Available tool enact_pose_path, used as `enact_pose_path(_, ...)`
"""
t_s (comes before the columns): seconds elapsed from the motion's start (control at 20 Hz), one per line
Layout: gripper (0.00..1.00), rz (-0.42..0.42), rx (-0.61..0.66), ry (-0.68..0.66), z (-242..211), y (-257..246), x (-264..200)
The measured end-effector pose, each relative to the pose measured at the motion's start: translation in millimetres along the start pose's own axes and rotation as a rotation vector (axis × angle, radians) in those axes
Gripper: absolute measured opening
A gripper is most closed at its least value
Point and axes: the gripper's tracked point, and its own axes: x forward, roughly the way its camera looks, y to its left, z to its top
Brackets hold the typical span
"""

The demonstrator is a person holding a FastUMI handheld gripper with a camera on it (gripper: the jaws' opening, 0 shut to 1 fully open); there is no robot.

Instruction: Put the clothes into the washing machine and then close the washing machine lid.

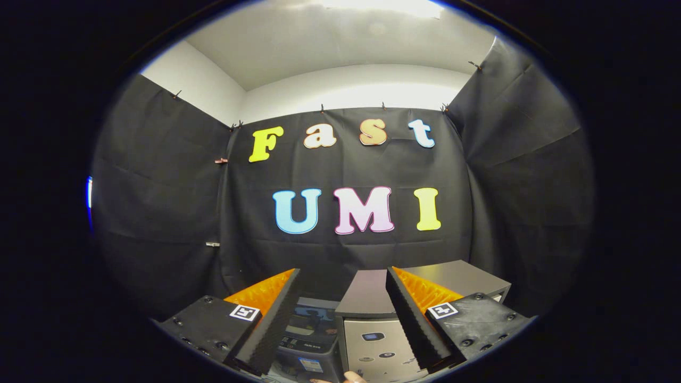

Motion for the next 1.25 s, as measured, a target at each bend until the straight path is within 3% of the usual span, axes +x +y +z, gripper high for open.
enact_pose_path(0.8, 0.98, 0.003, -0.042, -0.043, 19, 9, -14)
enact_pose_path(1.25, 0.98, 0.047, -0.041, -0.042, 23, 30, -10)
